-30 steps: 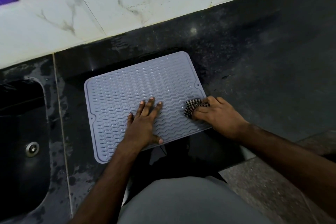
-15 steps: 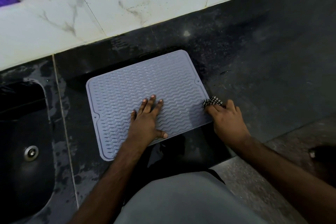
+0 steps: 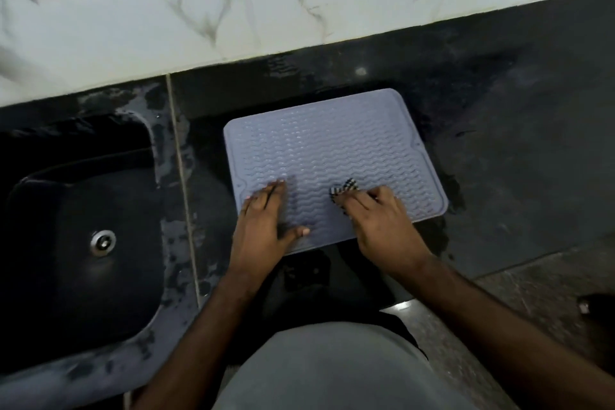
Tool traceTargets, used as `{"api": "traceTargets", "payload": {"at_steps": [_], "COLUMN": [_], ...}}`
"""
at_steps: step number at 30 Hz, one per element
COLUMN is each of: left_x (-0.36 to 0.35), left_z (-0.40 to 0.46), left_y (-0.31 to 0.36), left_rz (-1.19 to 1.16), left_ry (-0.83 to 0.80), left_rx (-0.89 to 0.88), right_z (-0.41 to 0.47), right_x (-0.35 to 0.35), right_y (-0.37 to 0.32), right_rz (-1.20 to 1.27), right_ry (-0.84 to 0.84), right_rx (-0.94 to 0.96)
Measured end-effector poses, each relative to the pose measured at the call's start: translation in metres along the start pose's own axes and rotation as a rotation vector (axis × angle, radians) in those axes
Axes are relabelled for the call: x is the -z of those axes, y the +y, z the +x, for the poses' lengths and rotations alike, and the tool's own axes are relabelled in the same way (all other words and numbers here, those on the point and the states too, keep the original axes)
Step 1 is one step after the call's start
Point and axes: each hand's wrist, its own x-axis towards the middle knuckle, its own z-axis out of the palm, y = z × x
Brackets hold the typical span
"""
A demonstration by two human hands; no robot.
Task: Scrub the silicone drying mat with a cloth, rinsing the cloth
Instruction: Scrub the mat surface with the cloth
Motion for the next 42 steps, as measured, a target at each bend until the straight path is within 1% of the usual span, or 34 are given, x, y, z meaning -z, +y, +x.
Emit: {"api": "traceTargets", "payload": {"at_steps": [4,6,8,10,12,14,19,22,26,32,34,39,42], "left_x": [0.016,0.017,0.016,0.013,0.010,0.012,0.013,0.011,0.011,0.010,0.009,0.010,0.012], "left_z": [-0.031,-0.042,-0.048,-0.051,-0.054,-0.056,-0.054,-0.053,-0.052,-0.049,-0.050,-0.048,-0.046], "left_y": [-0.036,-0.046,-0.054,-0.059,-0.061,-0.064,-0.064,-0.061,-0.057,-0.055,-0.054,-0.049,-0.044], "left_rz": [-0.169,-0.177,-0.111,-0.117,-0.174,-0.175,-0.101,-0.055,-0.058,-0.020,-0.009,0.018,0.035], "left_ry": [0.104,0.079,0.014,-0.028,-0.023,-0.011,0.015,0.021,0.030,0.031,0.029,0.010,0.003], "left_rx": [0.102,0.097,0.109,0.135,0.121,0.109,0.100,0.101,0.122,0.158,0.166,0.215,0.244], "right_z": [0.026,0.037,0.047,0.051,0.050,0.047,0.051,0.059,0.070,0.075,0.074,0.067,0.068], "right_x": [-0.019,-0.026,-0.034,-0.042,-0.052,-0.059,-0.056,-0.045,-0.031,-0.029,-0.030,-0.040,-0.039], "right_y": [-0.051,-0.069,-0.085,-0.095,-0.098,-0.098,-0.098,-0.094,-0.085,-0.074,-0.071,-0.060,-0.051], "right_rz": [0.138,0.193,0.199,0.144,0.077,0.024,0.012,-0.042,-0.151,-0.192,-0.175,-0.123,-0.081], "right_ry": [-0.051,-0.048,-0.069,-0.130,-0.215,-0.261,-0.273,-0.340,-0.425,-0.483,-0.483,-0.402,-0.390], "right_rx": [0.144,0.197,0.269,0.370,0.427,0.427,0.409,0.474,0.590,0.651,0.636,0.590,0.581]}}
